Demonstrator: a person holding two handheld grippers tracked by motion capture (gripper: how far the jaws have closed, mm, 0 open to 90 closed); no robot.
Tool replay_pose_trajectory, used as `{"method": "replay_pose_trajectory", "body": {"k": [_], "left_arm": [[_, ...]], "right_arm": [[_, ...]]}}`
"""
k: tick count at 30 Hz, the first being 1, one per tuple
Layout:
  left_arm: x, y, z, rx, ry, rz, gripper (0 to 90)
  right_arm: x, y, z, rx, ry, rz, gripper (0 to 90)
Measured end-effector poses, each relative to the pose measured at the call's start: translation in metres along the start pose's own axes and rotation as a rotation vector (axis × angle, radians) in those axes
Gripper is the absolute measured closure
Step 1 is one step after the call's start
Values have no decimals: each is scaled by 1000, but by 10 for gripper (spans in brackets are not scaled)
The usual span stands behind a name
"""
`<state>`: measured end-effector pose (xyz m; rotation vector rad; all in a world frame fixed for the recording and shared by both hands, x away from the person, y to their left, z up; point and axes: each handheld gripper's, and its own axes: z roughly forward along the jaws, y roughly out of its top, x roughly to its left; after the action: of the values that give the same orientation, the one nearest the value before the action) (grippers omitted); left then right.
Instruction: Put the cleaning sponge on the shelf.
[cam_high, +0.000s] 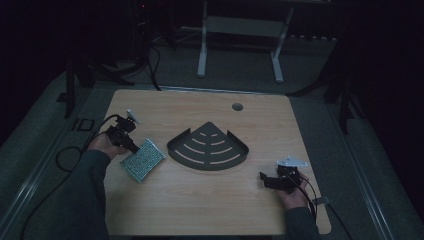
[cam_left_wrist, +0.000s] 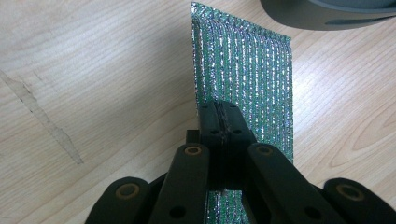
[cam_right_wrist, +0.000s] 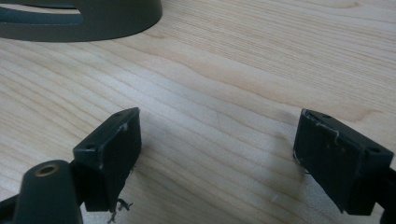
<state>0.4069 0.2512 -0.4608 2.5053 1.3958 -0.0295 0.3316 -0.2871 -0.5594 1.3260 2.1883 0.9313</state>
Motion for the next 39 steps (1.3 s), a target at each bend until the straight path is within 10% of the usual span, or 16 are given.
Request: {"method": "replay_pose_trajectory", "body": {"k": [39], "left_arm": [[-23,38,-47,-38,65,59,900]], "right_arm": [[0,0,0,-1,0,0,147]]}}
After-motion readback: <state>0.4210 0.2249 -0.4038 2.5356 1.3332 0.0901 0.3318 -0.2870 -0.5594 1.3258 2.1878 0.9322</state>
